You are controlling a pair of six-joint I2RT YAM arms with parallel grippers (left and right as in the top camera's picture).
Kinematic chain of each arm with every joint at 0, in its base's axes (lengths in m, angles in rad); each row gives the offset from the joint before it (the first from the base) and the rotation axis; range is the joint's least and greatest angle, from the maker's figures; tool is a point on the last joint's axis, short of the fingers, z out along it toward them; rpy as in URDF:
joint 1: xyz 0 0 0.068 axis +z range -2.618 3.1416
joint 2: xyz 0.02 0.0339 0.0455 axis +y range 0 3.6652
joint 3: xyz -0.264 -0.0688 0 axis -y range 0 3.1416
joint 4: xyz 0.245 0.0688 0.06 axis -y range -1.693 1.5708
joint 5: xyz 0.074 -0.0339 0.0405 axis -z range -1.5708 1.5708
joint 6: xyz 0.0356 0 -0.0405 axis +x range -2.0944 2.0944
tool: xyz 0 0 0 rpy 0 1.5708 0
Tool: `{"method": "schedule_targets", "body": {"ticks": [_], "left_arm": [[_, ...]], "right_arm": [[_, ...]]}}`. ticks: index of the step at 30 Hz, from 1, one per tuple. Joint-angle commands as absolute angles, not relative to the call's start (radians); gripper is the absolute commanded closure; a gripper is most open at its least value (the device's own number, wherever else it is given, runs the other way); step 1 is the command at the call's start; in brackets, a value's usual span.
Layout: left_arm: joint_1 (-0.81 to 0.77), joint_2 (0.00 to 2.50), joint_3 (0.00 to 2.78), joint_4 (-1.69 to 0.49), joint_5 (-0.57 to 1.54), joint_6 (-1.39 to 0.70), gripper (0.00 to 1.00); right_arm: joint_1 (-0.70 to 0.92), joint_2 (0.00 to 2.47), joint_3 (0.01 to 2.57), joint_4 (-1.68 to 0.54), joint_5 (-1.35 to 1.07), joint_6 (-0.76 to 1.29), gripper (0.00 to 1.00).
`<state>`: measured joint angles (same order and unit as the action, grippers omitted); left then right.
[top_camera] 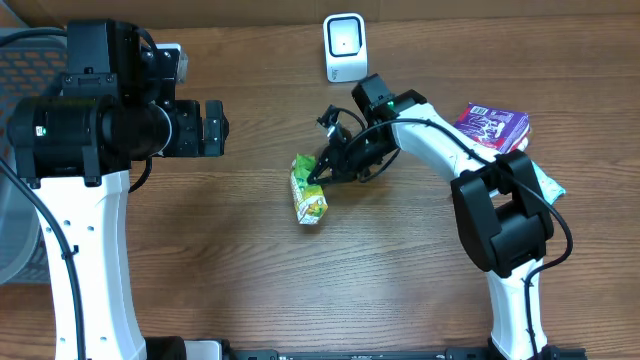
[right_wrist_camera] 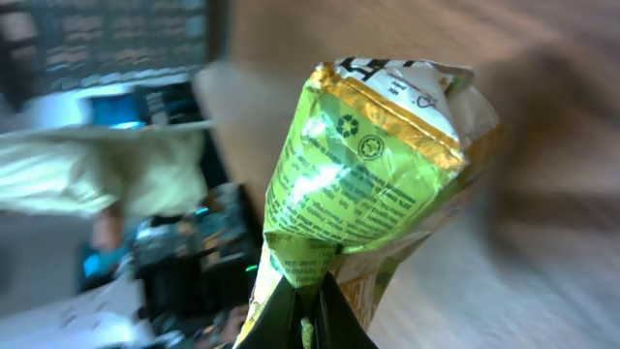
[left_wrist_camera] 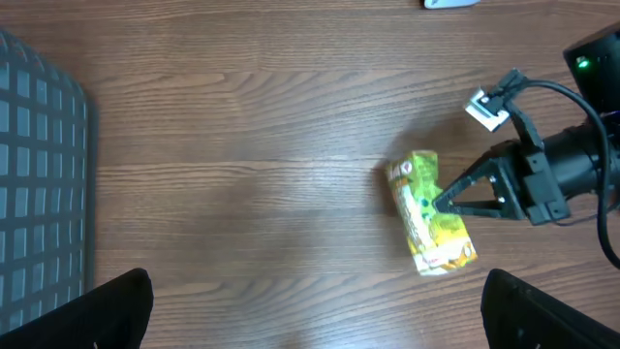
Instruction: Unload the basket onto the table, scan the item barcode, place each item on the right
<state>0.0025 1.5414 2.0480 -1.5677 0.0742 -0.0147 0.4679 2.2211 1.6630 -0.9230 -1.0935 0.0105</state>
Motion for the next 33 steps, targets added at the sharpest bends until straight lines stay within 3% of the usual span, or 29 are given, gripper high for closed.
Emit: {"method": "schedule_targets", "body": {"ticks": [1, 6, 18, 26, 33], "left_arm": [[0.006, 1.551, 2.055, -1.566, 0.071, 0.007, 0.0], [0.006, 1.551, 2.055, -1.566, 0.07, 0.007, 0.0], [0.006, 1.551, 2.055, -1.566, 0.071, 0.007, 0.0], [0.006, 1.551, 2.055, -1.566, 0.071, 0.007, 0.0], [0.006, 1.551, 2.055, -1.566, 0.071, 0.007, 0.0]], "right_arm": [[0.454, 2.224, 1.654, -0.909, -1.454, -0.047, 0.96], [0.418, 2.224, 1.654, -0.89, -1.551, 0.055, 0.96], [0.351, 2.224, 1.654, -0.892, -1.532, 0.056, 0.96], [0.405, 2.224, 1.654, -0.893, -0.968, 0.173, 0.96], [0.449, 2.224, 1.654, -0.885, -0.759, 0.244, 0.95]]}}
